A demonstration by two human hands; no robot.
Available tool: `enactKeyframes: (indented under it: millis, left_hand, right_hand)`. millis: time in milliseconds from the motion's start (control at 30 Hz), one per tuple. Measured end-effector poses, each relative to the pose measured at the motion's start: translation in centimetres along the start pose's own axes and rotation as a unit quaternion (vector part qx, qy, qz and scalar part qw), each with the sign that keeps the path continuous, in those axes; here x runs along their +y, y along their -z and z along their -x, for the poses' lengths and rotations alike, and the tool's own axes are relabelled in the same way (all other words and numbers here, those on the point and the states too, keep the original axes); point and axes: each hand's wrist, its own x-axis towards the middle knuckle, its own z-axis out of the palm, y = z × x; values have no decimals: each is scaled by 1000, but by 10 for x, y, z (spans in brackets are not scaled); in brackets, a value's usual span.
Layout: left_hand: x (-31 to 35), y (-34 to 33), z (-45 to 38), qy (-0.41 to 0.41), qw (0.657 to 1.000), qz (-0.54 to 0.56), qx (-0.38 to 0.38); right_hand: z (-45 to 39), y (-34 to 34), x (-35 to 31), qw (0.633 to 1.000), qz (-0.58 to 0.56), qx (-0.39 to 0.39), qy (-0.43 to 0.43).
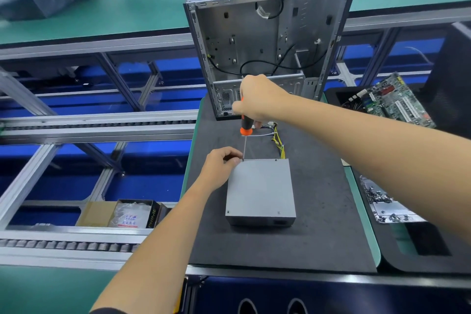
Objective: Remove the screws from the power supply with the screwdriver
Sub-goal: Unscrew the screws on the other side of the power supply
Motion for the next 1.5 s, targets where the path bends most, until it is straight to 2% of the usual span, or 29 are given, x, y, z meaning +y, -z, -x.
enactKeyframes:
  millis: [167,400,567,667,900,1067,1167,1300,1400,1500]
  left_hand:
    - [-1,1,-1,-26,999,-35,-1]
    - [-4,-5,-3,-33,998,-37,28]
    - [-5,-2,0,-14,999,-22,42]
    - [-6,4,0,-10,999,-29,40]
    - [15,10,-8,-110,984,-140,-6]
    - [18,9,-13,-113,979,-170,-20]
    - [16,9,-13,-110,979,-169,-17]
    - [17,9,-12,-104,980,-170,-19]
    - [18,10,-10,-96,984,-149,-17]
    - [10,9,-4,-68,992,-108,-19]
  right_hand:
    - [2,-1,-1,1000,13,7,21]
    - [10,2,-7,988,59,-47,133]
    - [2,-3,1,999,17,21,39]
    - [-1,-3,5,999,-28,34,-4]
    - [-1,-3,4,999,-19,30,-6]
    - [0,-4,1,1000,-12,15,9]
    - [2,-1,-2,998,22,-21,57]
    - [1,11,-4,980,82,-122,134]
    - [-7,25,-5,969,85,-202,109]
    - [-11,27,-4,965,93,-225,95]
